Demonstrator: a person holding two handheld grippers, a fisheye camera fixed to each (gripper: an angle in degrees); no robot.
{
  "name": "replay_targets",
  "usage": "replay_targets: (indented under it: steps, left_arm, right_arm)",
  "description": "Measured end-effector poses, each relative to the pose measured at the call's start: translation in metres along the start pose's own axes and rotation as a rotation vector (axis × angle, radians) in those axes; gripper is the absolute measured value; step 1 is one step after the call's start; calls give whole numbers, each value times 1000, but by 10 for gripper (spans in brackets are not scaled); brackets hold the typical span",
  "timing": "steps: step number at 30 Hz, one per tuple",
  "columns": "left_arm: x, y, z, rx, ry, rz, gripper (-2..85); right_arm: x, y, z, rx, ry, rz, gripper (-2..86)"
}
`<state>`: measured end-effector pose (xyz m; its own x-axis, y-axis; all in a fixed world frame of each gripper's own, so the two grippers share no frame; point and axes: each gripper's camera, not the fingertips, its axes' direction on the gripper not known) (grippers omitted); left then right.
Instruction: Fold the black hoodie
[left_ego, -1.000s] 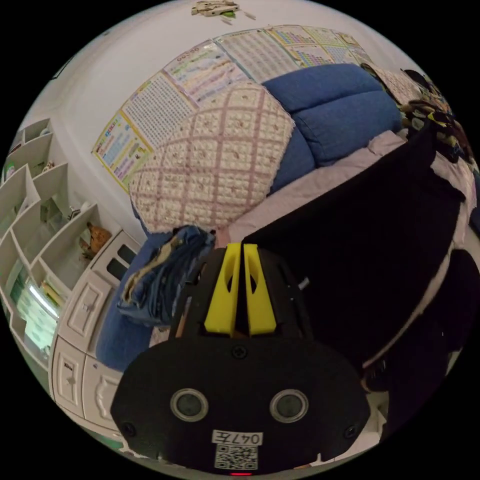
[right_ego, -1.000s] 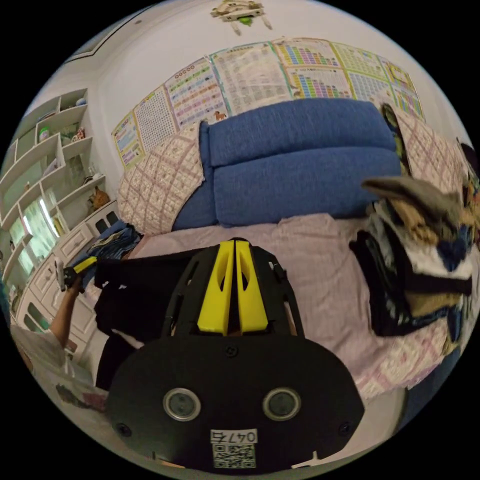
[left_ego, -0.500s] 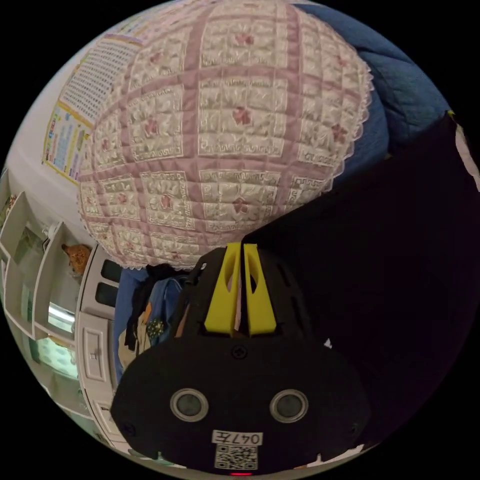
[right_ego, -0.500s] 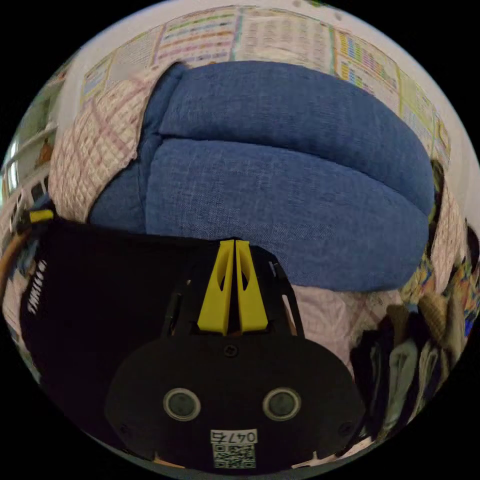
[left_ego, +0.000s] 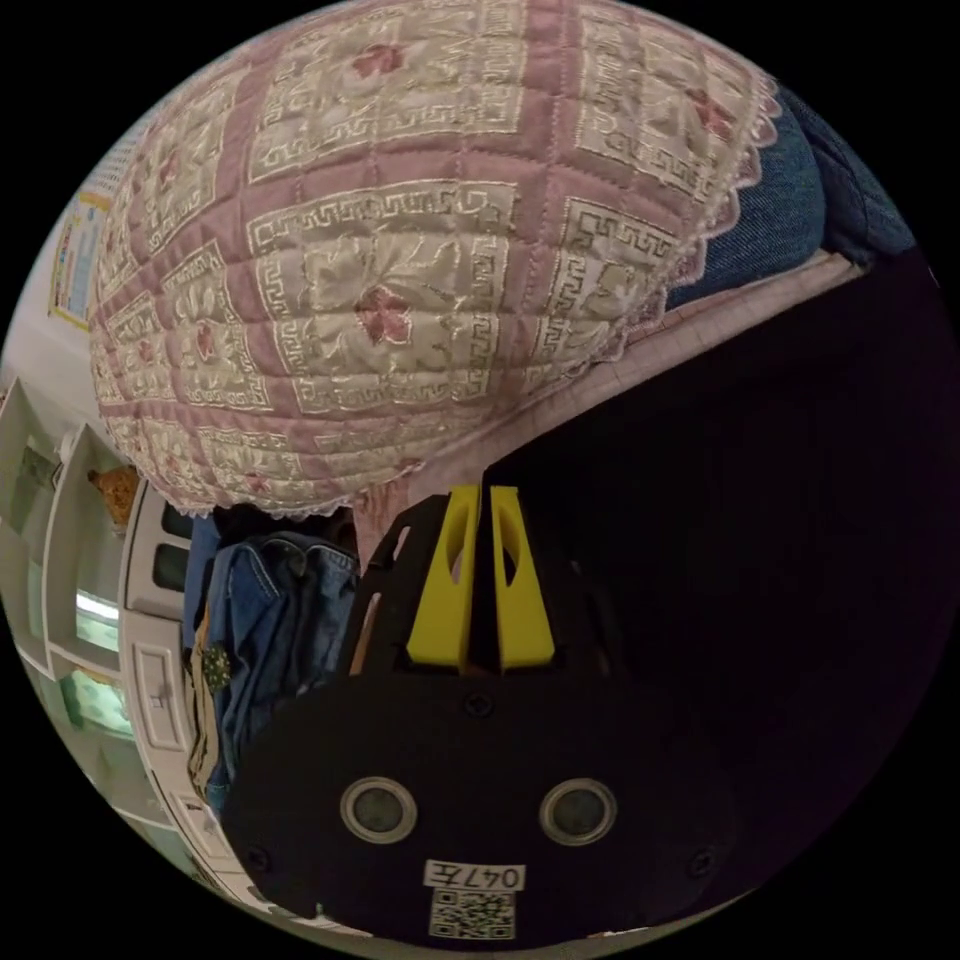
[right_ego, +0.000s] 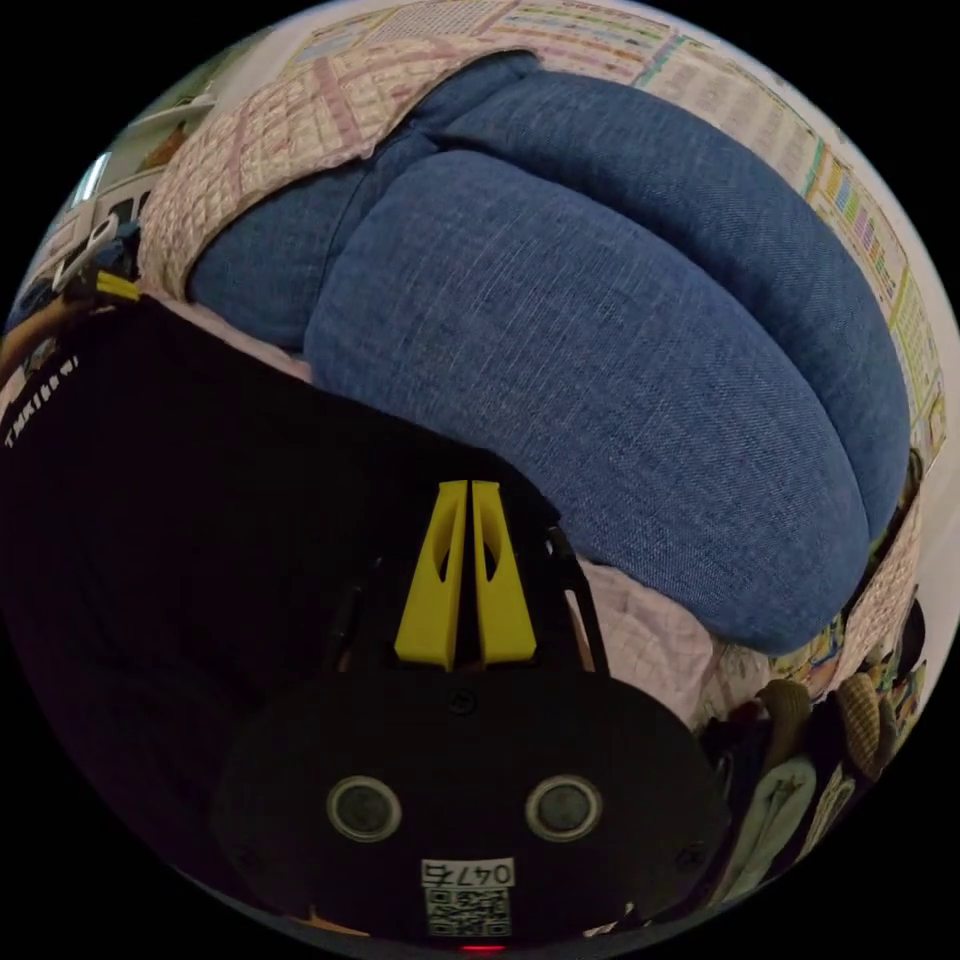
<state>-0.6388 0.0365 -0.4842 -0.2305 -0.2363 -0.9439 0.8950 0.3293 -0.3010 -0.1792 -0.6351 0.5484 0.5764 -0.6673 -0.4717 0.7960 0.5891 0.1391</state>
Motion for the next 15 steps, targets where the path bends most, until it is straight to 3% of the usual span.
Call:
replay_targets:
  steps: [3, 6, 8, 11, 15]
  left_arm:
    - [-27, 0, 0, -27, 128, -41, 42]
    - [-94, 19, 4, -35, 432, -214, 125]
    - [-139, 47, 1, 3, 525, -332, 133]
    - [-196, 106, -17, 65, 528, -455, 120]
    - [-206, 198, -76, 170, 500, -367, 112]
  right_arm:
    - [8, 8, 37, -255, -183, 31, 18]
    - [35, 22, 30, -253, -283, 173, 110]
    - [53, 39, 20, -248, -317, 238, 142]
    - [87, 83, -25, -132, -204, 375, 112]
    - [105, 167, -103, -47, -237, 495, 66]
